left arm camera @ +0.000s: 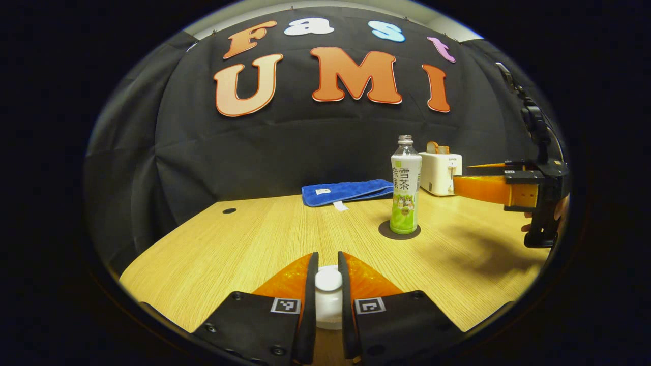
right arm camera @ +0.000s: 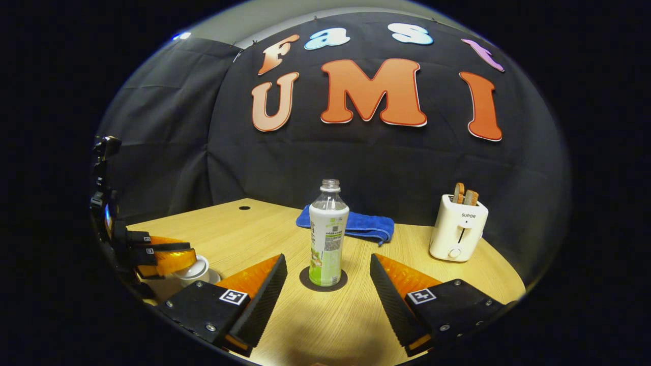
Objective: Open the teacup lid with one hand, grasp the water bottle and pour water into the teacup with the other hand; after pouring, place the water bottle on the coaster and then close the teacup lid.
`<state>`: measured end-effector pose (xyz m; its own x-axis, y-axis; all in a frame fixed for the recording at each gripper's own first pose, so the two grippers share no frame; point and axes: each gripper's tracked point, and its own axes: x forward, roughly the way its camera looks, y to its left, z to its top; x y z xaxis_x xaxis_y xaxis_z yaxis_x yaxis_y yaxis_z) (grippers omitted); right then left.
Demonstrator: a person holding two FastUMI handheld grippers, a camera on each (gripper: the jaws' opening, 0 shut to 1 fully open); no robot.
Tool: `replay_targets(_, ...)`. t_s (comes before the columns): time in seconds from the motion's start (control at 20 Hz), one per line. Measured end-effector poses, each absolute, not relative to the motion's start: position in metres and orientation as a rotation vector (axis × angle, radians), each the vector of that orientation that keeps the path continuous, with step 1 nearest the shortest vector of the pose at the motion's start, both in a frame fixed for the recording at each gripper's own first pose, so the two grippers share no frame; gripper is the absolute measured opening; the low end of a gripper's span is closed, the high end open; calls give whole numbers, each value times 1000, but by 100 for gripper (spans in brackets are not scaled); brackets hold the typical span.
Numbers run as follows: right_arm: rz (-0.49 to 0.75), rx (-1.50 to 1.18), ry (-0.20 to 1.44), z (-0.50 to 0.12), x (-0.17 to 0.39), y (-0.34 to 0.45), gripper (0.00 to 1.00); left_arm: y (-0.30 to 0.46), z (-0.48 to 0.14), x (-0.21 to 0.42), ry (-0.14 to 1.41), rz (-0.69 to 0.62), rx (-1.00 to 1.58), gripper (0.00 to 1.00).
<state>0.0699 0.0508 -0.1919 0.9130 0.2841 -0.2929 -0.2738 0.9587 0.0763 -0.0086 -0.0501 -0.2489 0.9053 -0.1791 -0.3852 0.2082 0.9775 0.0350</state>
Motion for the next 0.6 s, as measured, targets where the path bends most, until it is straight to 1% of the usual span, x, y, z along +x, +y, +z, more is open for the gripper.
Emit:
replay_targets(0.1, 272, 14, 309, -194, 64, 44, 98, -55, -252, -8, 406, -209, 82, 29)
replay_targets(0.15, 269, 8, 306, -192, 61, 43, 98, -55, -252, -10, 413, -201, 96, 29)
replay_targets(0.25, 269, 4, 287, -183, 55, 42, 98, -53, -245, -8, 391, -191, 119, 34)
replay_targets(0.35, 270, 3, 260, -172, 50, 39, 99, -46, -224, -4, 319, -164, 116, 52)
replay_targets(0.4, 266, 2, 242, -165, 48, 38, 99, -46, -213, -2, 284, -154, 106, 52)
replay_targets(0.45, 258, -1, 224, -158, 47, 34, 99, -41, -202, 2, 254, -140, 98, 59)
replay_targets(0.5, 243, -8, 212, -152, 45, 30, 99, -38, -189, 2, 226, -127, 83, 65)
replay_targets(0.55, 233, -9, 197, -145, 43, 26, 99, -35, -176, 3, 199, -117, 66, 68)
replay_targets(0.6, 222, -5, 186, -137, 42, 25, 99, -31, -164, 4, 167, -98, 59, 75)
